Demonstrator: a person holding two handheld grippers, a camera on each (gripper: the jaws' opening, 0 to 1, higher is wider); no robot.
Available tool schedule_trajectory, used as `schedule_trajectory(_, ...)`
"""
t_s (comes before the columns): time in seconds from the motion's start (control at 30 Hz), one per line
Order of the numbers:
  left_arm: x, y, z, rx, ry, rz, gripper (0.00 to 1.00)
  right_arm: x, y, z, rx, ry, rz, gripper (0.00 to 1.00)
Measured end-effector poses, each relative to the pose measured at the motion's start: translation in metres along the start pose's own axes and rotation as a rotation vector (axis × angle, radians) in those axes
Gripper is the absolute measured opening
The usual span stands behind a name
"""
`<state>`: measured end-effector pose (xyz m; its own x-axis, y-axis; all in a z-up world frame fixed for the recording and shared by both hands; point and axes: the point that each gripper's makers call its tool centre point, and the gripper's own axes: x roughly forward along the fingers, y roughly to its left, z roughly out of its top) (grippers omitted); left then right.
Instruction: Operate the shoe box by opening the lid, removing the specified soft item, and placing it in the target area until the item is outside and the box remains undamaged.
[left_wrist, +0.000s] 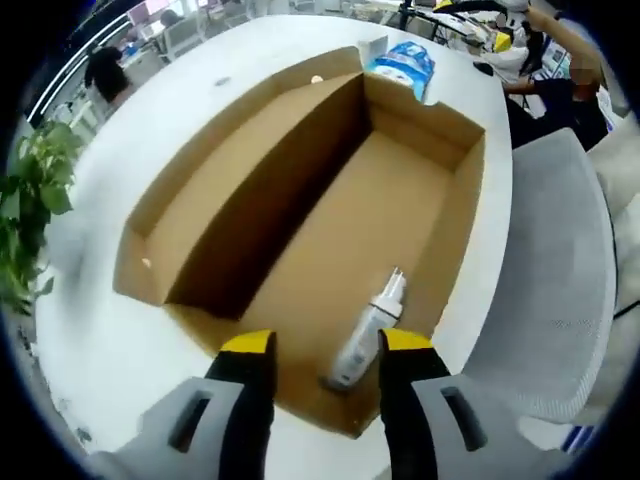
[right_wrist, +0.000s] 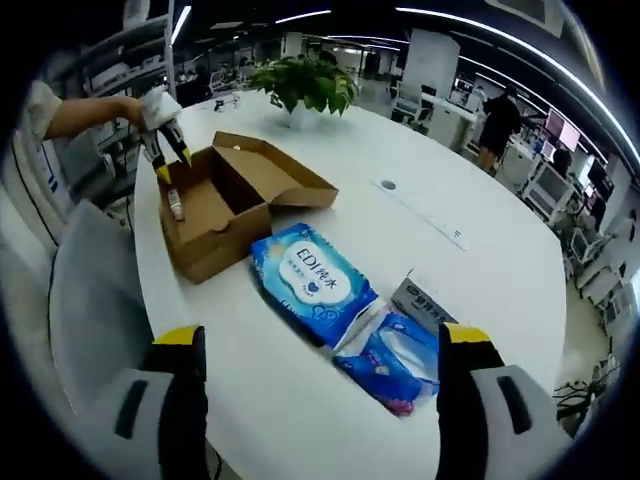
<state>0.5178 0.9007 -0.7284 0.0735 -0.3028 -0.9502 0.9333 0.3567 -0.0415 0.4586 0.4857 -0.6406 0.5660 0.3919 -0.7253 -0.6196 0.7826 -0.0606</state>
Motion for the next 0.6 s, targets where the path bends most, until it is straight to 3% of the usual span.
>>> schedule_trajectory(0.1,0.005,-0.007,0.002,0.047,0.022,-0.061,0.44,-0.004,0.015,-0.003,0.030,-0.020,0.009,0.96)
schedule_trajectory(0.6,0.023,-0.017,0.006,0.228,0.137,-0.210,0.43,-0.008,0.061,-0.023,0.143,-0.050,0.032,0.96)
